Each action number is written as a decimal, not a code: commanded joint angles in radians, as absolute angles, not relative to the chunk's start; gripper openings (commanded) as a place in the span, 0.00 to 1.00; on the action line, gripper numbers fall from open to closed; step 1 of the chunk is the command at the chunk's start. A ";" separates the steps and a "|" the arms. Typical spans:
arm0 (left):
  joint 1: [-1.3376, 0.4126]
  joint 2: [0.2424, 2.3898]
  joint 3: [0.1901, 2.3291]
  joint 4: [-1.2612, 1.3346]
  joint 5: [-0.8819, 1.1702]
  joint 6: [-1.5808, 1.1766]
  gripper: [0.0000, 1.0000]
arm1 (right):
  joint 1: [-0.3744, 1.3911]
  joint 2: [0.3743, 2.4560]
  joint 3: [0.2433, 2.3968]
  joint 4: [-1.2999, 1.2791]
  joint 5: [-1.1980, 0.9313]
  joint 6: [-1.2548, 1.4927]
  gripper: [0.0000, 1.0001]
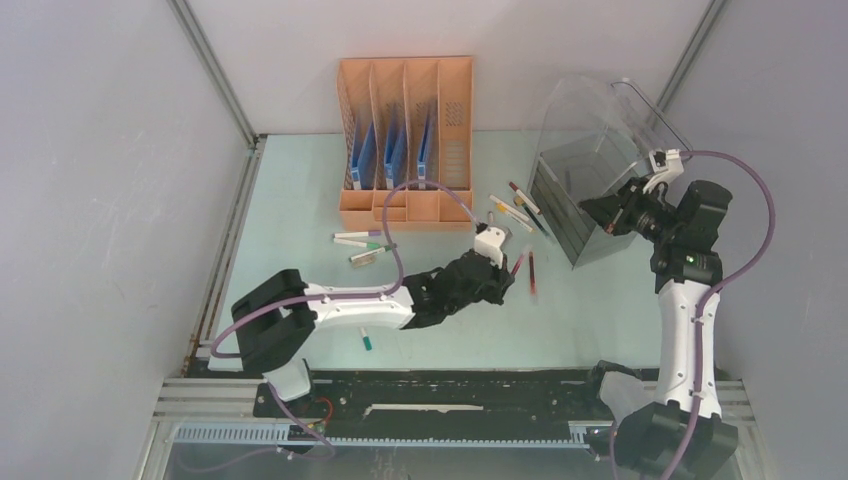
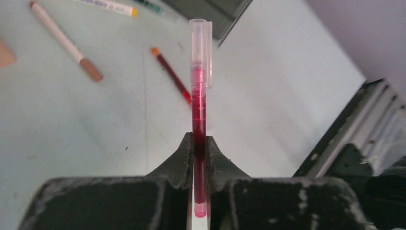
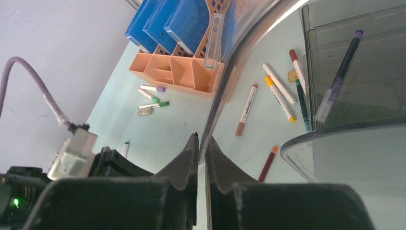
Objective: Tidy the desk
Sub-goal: Place the stationery in the storage box.
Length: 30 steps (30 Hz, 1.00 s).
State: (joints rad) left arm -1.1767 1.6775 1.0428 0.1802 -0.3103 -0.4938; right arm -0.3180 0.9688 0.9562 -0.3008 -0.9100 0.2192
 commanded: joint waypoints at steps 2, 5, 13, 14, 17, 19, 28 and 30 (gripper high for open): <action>-1.074 1.630 0.931 0.635 -0.051 -0.574 0.00 | -0.275 0.973 1.006 -0.304 -0.963 0.154 0.10; -1.015 1.688 0.902 0.863 0.102 -0.716 0.00 | -0.252 0.978 1.011 -0.314 -0.953 0.144 0.09; -0.946 1.928 1.027 1.162 0.285 -1.046 0.00 | -0.247 0.962 1.010 -0.314 -0.954 0.146 0.10; -0.945 1.945 1.040 1.162 0.280 -1.053 0.00 | -0.246 0.962 1.011 -0.314 -0.954 0.146 0.10; -0.941 2.003 1.081 1.164 0.262 -1.100 0.00 | -0.245 0.959 1.010 -0.313 -0.954 0.145 0.09; -0.940 2.033 1.118 1.164 0.257 -1.120 0.00 | -0.244 0.956 1.011 -0.313 -0.954 0.146 0.09; -0.931 2.160 1.309 1.085 0.211 -1.177 0.00 | -0.244 0.943 1.011 -0.313 -0.953 0.147 0.09; -0.926 2.185 1.353 1.050 0.199 -1.187 0.00 | -0.244 0.942 1.011 -0.313 -0.954 0.149 0.09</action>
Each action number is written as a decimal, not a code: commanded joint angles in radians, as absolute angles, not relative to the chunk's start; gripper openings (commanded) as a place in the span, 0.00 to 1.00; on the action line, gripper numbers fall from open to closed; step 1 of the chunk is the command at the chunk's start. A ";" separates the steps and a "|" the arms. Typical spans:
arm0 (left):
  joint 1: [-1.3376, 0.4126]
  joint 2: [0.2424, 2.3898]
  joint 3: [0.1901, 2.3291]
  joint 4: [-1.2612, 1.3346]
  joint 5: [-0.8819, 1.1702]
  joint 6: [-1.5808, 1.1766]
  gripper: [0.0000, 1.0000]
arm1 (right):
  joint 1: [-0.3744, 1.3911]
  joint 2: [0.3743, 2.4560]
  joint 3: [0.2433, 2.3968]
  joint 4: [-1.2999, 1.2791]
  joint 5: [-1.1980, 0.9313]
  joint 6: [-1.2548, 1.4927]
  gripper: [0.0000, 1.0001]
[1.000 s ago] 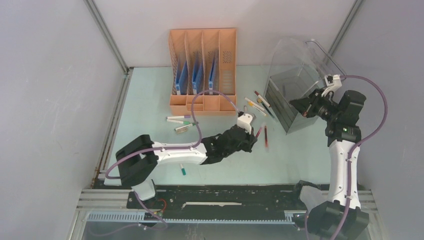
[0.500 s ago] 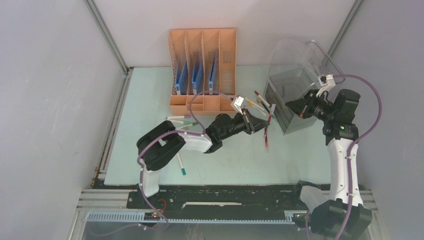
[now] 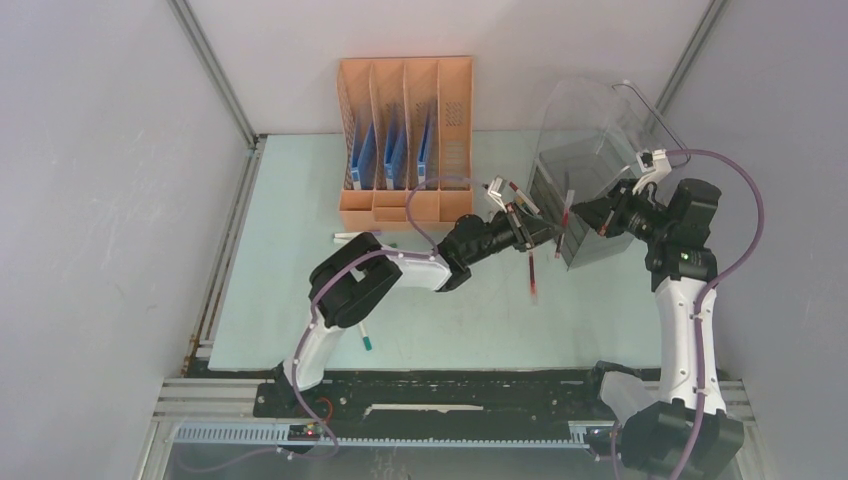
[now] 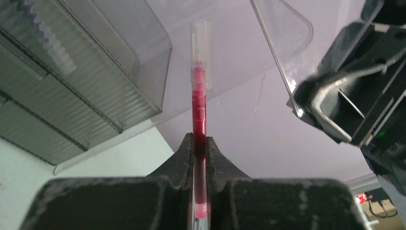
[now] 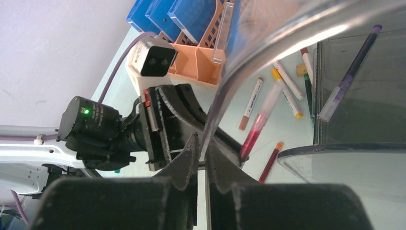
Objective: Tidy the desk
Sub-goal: Place the stationery in the storage box.
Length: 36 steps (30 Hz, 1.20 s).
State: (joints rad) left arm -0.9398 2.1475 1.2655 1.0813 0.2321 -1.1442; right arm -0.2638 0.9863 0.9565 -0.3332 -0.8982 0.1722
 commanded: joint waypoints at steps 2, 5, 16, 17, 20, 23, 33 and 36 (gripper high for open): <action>-0.921 2.203 1.398 1.001 0.188 -1.197 0.00 | -0.244 0.940 1.011 -0.313 -0.956 0.149 0.09; -0.916 2.224 1.462 0.944 0.162 -1.206 0.00 | -0.242 0.939 1.011 -0.313 -0.956 0.151 0.09; -0.897 2.329 1.686 0.812 0.117 -1.273 0.03 | -0.241 0.937 1.011 -0.312 -0.950 0.149 0.09; -0.893 2.339 1.702 0.806 0.113 -1.286 0.04 | -0.241 0.937 1.010 -0.313 -0.950 0.148 0.09; -0.887 2.376 1.746 0.802 0.106 -1.336 0.08 | -0.239 0.937 1.010 -0.314 -0.948 0.148 0.09; -0.881 2.401 1.789 0.790 0.097 -1.358 0.12 | -0.238 0.937 1.010 -0.313 -0.945 0.146 0.09; -0.876 2.420 1.862 0.706 0.057 -1.354 0.34 | -0.230 0.939 1.010 -0.314 -0.939 0.143 0.09; -0.876 2.424 1.869 0.698 0.062 -1.350 0.36 | -0.229 0.938 1.011 -0.314 -0.939 0.143 0.09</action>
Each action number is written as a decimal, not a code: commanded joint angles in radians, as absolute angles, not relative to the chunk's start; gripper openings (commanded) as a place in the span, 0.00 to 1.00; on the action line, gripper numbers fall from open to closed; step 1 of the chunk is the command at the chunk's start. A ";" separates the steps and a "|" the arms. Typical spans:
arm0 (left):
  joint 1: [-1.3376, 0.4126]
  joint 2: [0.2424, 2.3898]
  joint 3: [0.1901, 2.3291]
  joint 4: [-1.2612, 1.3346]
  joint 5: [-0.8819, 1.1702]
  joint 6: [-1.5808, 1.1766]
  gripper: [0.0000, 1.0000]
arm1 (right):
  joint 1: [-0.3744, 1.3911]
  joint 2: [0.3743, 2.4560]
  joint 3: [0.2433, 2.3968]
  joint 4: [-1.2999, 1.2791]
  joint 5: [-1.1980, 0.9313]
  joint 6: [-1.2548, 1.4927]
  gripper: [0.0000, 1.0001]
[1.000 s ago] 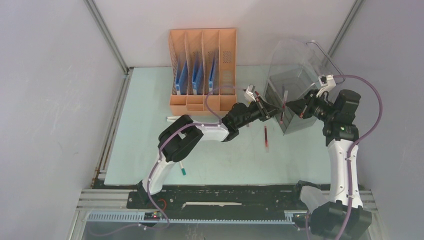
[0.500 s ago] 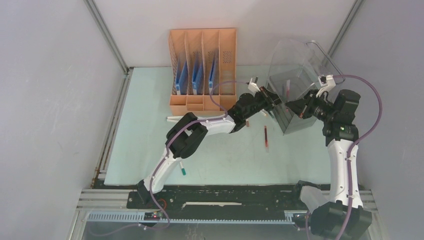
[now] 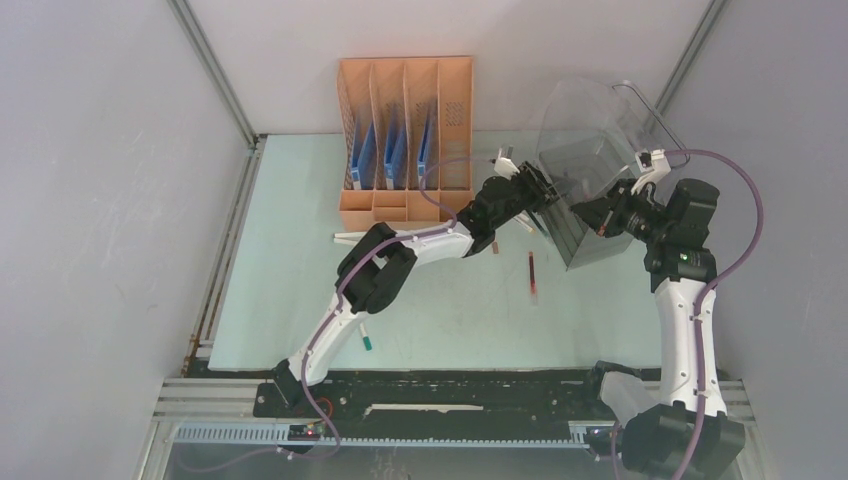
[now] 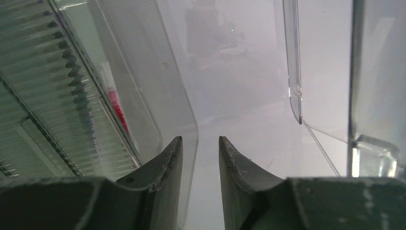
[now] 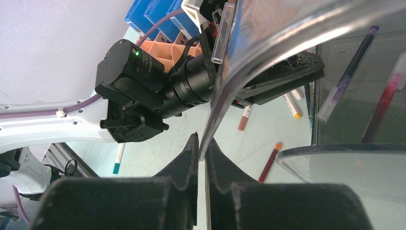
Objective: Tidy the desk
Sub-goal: Place the stationery in the storage box.
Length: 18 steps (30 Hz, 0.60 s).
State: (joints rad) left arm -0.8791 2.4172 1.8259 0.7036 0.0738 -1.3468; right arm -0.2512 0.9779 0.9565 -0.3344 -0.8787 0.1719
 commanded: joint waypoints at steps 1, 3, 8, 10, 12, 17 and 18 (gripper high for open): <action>-0.875 2.422 1.868 0.698 0.065 -1.349 0.36 | -0.229 0.937 1.010 -0.314 -0.939 0.143 0.09; -0.875 2.411 1.858 0.699 0.068 -1.337 0.36 | -0.229 0.937 1.010 -0.314 -0.939 0.141 0.09; -0.875 2.337 1.769 0.722 0.054 -1.268 0.37 | -0.227 0.936 1.011 -0.314 -0.938 0.141 0.09; -0.874 2.300 1.718 0.746 0.045 -1.239 0.38 | -0.227 0.935 1.010 -0.315 -0.939 0.141 0.09; -0.875 2.265 1.673 0.766 0.040 -1.212 0.39 | -0.226 0.935 1.010 -0.316 -0.938 0.140 0.09; -0.875 2.208 1.584 0.810 0.054 -1.174 0.41 | -0.225 0.936 1.010 -0.316 -0.936 0.138 0.09; -0.876 2.198 1.557 0.819 0.056 -1.166 0.42 | -0.225 0.936 1.010 -0.315 -0.934 0.137 0.09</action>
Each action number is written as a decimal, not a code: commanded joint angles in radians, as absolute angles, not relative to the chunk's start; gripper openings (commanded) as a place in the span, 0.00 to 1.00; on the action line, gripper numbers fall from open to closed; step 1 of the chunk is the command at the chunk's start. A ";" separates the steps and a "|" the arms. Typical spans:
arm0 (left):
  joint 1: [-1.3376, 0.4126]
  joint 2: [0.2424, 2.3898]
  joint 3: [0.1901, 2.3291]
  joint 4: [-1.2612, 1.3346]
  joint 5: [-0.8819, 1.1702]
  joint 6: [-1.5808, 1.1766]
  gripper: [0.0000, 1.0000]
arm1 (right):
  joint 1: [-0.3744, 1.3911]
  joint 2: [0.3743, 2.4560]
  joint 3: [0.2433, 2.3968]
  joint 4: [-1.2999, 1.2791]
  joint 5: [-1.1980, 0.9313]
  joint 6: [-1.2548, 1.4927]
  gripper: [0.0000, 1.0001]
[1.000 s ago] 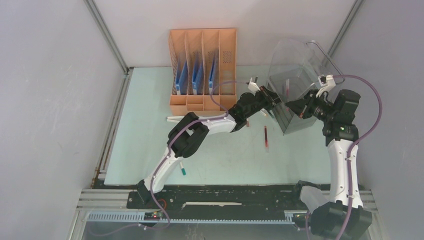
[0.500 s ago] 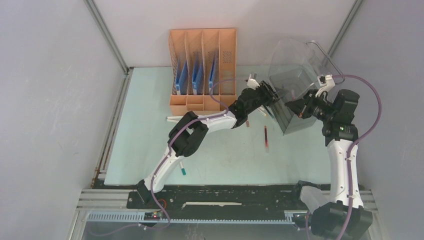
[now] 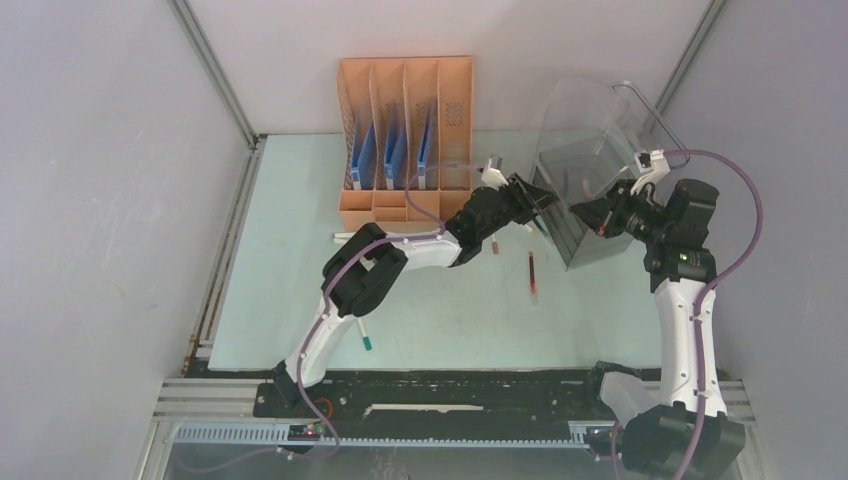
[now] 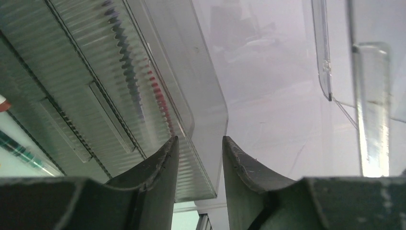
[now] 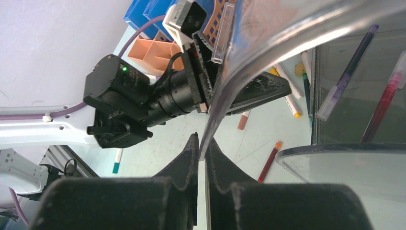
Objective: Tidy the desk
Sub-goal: Place the stationery in the storage box, then pick up the stationery from the center of the board.
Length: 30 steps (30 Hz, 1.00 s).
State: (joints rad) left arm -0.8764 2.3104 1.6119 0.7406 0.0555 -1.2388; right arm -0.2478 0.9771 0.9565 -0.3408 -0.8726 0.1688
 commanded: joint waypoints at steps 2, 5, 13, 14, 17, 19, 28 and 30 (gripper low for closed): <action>-0.875 2.170 1.511 0.836 0.055 -1.147 0.42 | -0.226 0.934 1.011 -0.316 -0.934 0.137 0.09; -0.875 2.118 1.426 0.842 0.039 -1.093 0.44 | -0.225 0.934 1.011 -0.316 -0.934 0.136 0.09; -0.889 1.942 1.193 0.744 -0.058 -0.897 0.44 | -0.220 0.936 1.012 -0.316 -0.934 0.135 0.09; -0.894 1.924 1.170 0.727 -0.075 -0.872 0.44 | -0.219 0.936 1.010 -0.316 -0.934 0.133 0.09; -0.920 1.879 1.118 0.666 -0.135 -0.798 0.45 | -0.218 0.936 1.010 -0.316 -0.930 0.131 0.09; -0.948 1.852 1.099 0.612 -0.201 -0.731 0.45 | -0.218 0.936 1.010 -0.317 -0.931 0.132 0.09; -1.091 1.742 1.026 0.526 -0.600 -0.357 0.50 | -0.216 0.933 1.010 -0.318 -0.932 0.130 0.09; -1.107 1.724 1.006 0.536 -0.670 -0.305 0.55 | -0.216 0.930 1.010 -0.318 -0.932 0.129 0.09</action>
